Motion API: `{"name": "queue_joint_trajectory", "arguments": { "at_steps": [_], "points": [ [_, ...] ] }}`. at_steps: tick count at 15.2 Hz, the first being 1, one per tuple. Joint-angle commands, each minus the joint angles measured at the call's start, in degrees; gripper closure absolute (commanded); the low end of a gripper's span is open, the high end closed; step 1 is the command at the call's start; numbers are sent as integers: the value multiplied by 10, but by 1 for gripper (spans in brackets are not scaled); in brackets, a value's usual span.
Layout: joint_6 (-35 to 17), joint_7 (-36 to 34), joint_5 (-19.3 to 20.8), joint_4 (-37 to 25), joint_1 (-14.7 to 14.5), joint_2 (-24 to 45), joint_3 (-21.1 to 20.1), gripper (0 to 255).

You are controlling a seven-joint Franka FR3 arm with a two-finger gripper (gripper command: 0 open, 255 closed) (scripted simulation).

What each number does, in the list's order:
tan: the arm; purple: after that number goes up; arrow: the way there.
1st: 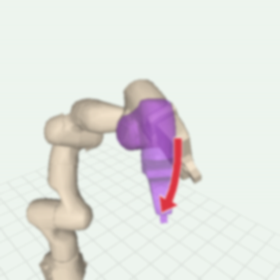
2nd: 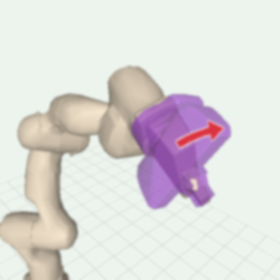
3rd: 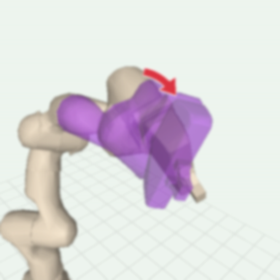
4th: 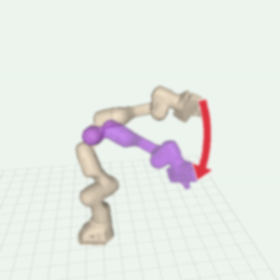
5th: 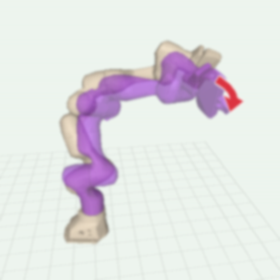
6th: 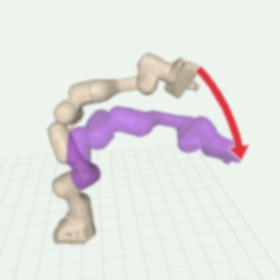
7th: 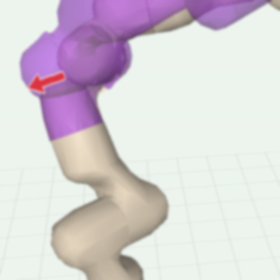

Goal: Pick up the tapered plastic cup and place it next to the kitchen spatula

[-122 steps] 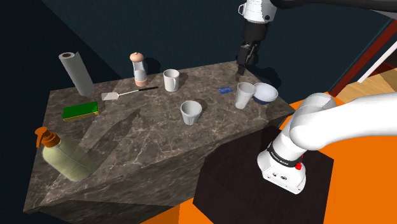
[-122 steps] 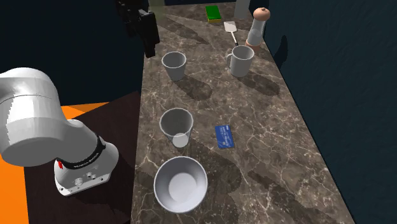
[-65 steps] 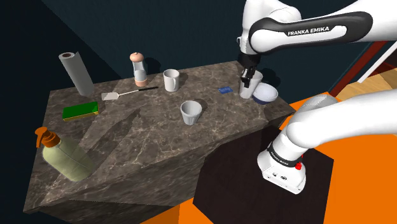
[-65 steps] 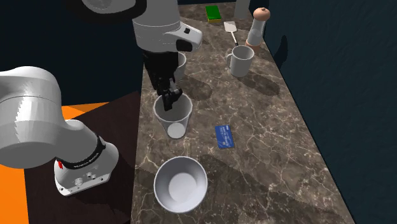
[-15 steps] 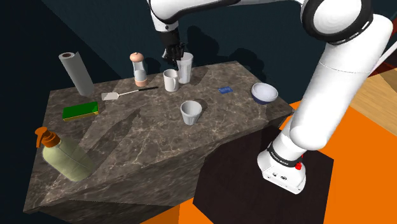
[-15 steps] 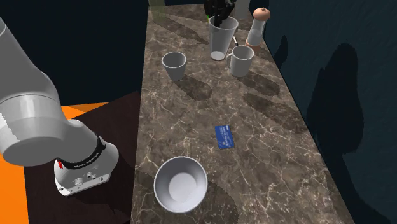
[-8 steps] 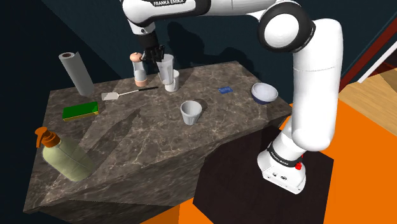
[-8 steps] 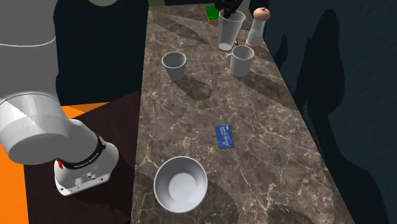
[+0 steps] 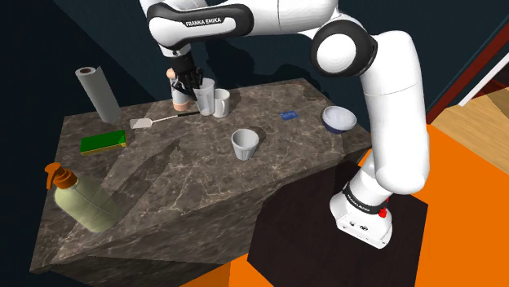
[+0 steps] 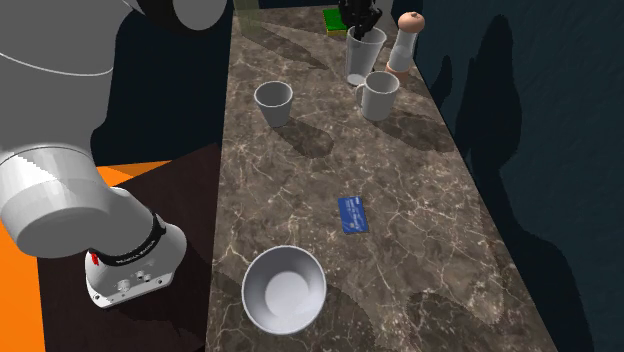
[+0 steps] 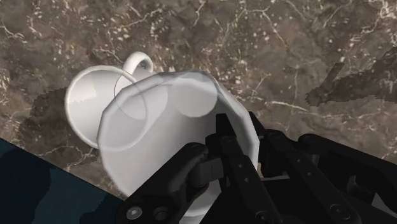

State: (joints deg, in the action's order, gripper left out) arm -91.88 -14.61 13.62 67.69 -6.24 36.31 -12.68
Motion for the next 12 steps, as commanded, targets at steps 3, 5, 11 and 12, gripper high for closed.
{"name": "queue_joint_trajectory", "arguments": {
  "at_steps": [3, 5, 11, 12],
  "points": [
    [-28, -3, 1, 24, 2, 4, 1, 255],
    [-42, -5, 2, 36, 3, 6, 1, 255],
    [-53, -7, 3, 45, 4, 9, 1, 255],
    [-53, -7, 3, 45, 4, 9, 1, 255]
  ]
}}
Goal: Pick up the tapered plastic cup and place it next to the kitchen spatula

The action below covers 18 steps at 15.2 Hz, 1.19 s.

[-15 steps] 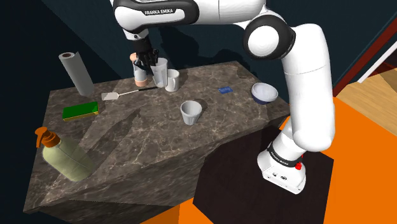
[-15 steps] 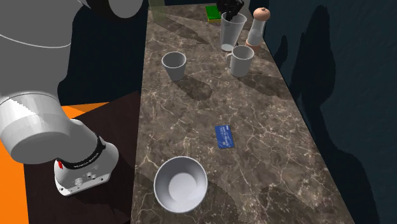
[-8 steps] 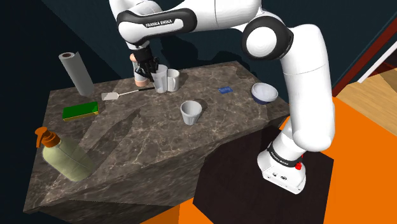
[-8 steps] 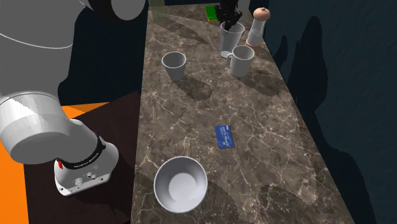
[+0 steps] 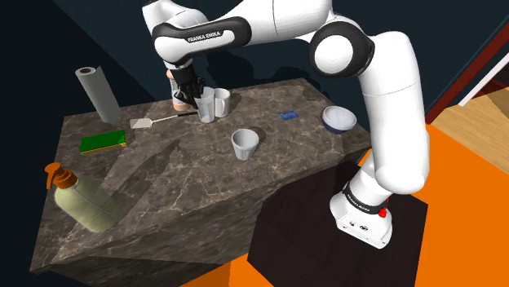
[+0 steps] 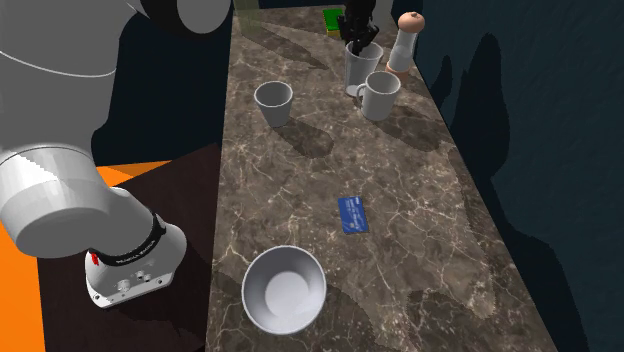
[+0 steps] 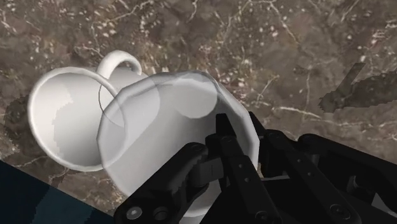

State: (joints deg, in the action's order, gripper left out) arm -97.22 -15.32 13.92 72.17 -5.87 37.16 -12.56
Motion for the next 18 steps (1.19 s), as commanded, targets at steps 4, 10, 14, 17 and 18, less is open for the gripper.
{"name": "queue_joint_trajectory", "arguments": {
  "at_steps": [4, 10, 14, 17, 18],
  "points": [
    [0, 0, 0, 0, 0, 0, 0, 0],
    [42, 4, -1, -49, -7, 7, 0, 0],
    [83, 7, 0, -103, -15, 19, 0, 0],
    [83, 7, 0, -103, -15, 19, 0, 0],
    [83, 7, 0, -103, -15, 19, 0, 0]
  ]
}}
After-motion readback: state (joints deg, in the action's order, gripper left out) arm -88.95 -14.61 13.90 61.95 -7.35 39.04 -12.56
